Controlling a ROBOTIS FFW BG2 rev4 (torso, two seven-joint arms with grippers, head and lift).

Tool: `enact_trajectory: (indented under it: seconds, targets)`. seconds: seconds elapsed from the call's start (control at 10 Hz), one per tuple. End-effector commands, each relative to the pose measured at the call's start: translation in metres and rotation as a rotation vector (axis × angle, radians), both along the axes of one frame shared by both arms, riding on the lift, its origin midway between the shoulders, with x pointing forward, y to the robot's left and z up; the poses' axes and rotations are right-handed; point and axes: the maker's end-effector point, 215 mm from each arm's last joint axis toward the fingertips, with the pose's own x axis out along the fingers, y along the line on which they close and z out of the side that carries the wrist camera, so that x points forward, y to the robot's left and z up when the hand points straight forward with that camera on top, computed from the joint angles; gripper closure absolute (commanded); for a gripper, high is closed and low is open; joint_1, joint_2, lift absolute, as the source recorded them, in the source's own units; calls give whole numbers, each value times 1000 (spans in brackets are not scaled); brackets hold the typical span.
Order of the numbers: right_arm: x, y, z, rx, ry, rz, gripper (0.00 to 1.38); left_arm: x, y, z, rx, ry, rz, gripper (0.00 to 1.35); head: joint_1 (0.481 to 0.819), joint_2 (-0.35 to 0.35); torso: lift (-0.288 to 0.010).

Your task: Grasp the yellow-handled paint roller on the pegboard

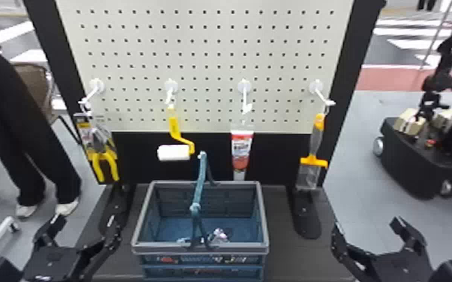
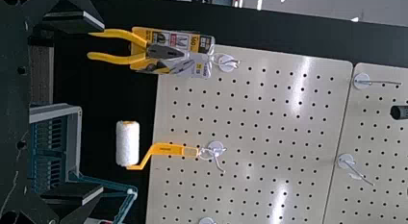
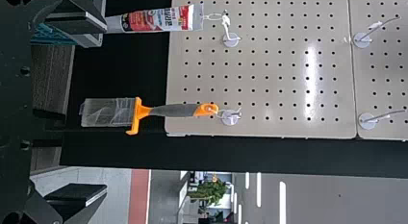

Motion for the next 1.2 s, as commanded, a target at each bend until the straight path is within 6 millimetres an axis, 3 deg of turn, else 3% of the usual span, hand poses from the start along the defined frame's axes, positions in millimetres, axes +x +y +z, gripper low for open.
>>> enact_trajectory:
  seconds: [0.0, 0.5, 0.7, 0.8, 1.0, 1.1]
  targets:
    - [0, 0, 0, -1, 1, 1, 125, 1, 2, 0, 4, 2, 0, 131, 549, 0, -100]
    - [0, 0, 2, -1, -3, 0, 125, 1, 0, 2, 6, -5, -7, 133, 549, 0, -100]
    - [0, 0, 2, -1, -5, 1, 125, 6, 9, 0, 19, 3, 3, 131, 549, 0, -100]
    - [0, 0, 6, -2, -12, 1, 125, 17, 13, -3, 28, 0, -21, 130, 549, 0, -100]
    - [3, 1, 14, -2, -29, 2, 125, 56, 24, -28, 19, 27, -114, 133, 549, 0, -100]
    - [5, 2, 20, -3, -43, 8, 125, 75, 29, -29, 34, 33, -147, 133, 549, 0, -100]
